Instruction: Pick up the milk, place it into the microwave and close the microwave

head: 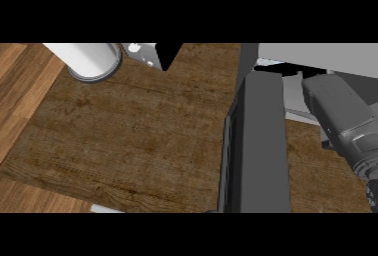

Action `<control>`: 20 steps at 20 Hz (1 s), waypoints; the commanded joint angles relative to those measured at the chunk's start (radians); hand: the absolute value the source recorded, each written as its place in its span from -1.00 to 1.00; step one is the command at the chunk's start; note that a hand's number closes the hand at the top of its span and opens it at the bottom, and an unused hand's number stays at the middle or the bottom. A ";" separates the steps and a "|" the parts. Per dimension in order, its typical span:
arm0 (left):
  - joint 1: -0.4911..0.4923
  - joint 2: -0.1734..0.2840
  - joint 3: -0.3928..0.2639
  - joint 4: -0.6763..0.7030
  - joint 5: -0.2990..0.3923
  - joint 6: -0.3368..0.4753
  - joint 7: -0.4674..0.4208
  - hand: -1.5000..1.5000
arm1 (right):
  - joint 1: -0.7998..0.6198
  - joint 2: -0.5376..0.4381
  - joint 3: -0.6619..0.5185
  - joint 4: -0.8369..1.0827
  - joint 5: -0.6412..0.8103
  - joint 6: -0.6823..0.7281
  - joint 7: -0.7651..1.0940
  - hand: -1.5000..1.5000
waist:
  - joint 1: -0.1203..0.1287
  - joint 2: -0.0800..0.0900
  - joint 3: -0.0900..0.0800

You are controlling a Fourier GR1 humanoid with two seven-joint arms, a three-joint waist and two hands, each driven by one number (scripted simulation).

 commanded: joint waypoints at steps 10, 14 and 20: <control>-0.010 0.004 -0.020 0.039 -0.019 -0.011 0.014 -1.00 | -0.080 0.131 -0.003 -0.024 0.008 -0.126 0.039 -1.00 | -0.028 -0.022 -0.001; 0.002 -0.022 -0.033 0.068 -0.041 -0.030 -0.001 -1.00 | -0.087 0.088 -0.042 -0.040 -0.023 -0.121 0.038 -1.00 | -0.058 -0.029 -0.002; 0.024 -0.056 -0.078 0.074 -0.091 -0.055 -0.002 -1.00 | -0.037 0.073 -0.056 -0.048 -0.028 -0.121 -0.011 -1.00 | -0.091 -0.035 -0.002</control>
